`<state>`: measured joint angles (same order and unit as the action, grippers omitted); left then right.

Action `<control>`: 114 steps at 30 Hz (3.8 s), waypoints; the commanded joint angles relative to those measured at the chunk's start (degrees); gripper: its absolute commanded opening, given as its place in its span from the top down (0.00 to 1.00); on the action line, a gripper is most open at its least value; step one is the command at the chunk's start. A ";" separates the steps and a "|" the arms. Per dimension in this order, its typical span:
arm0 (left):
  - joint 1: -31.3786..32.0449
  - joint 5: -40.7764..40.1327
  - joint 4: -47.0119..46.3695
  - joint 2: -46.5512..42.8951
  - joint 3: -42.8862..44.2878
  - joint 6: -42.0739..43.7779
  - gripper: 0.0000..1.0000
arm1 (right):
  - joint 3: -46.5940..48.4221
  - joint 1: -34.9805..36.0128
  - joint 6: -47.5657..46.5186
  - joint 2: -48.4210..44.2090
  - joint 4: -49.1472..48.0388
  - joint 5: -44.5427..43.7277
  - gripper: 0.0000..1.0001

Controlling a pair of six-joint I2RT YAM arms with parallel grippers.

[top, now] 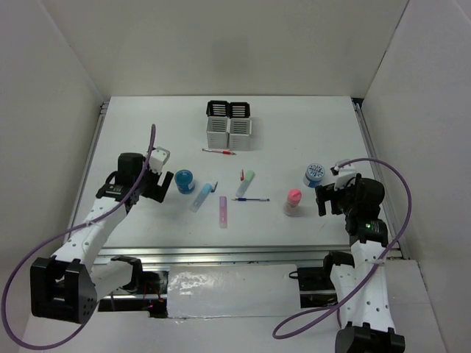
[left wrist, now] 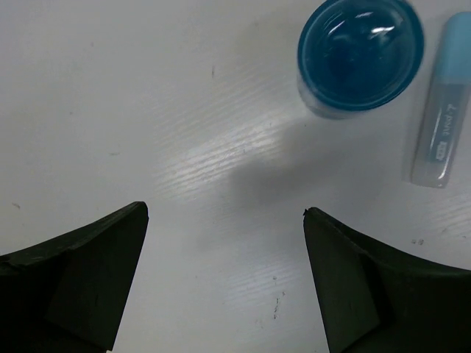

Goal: Sort the stationery into containers
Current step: Pick up the stationery from the center of the board.

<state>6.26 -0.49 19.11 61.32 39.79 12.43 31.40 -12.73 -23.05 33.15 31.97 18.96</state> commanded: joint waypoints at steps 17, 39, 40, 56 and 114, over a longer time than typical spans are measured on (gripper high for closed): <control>7.27 14.38 0.66 23.04 17.86 4.62 0.04 | 1.30 -0.45 -0.59 1.22 0.82 1.87 0.00; 7.71 13.85 4.00 35.89 24.37 4.80 0.44 | 1.12 -0.45 -0.68 1.66 0.64 2.48 0.00; 7.80 13.94 4.09 35.89 24.46 4.97 0.47 | 1.30 -0.45 -0.60 1.75 0.55 2.57 0.00; 6.05 24.65 4.27 26.33 26.30 -1.78 1.00 | 11.75 -0.10 5.02 4.11 2.23 10.56 0.00; 6.74 62.81 -115.27 13.83 -1.82 -128.62 1.00 | 17.47 58.87 8.02 30.75 -59.65 9.08 0.00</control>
<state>12.45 63.40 -71.66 77.32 36.62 -112.99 46.00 45.63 -14.46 63.20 -27.33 30.41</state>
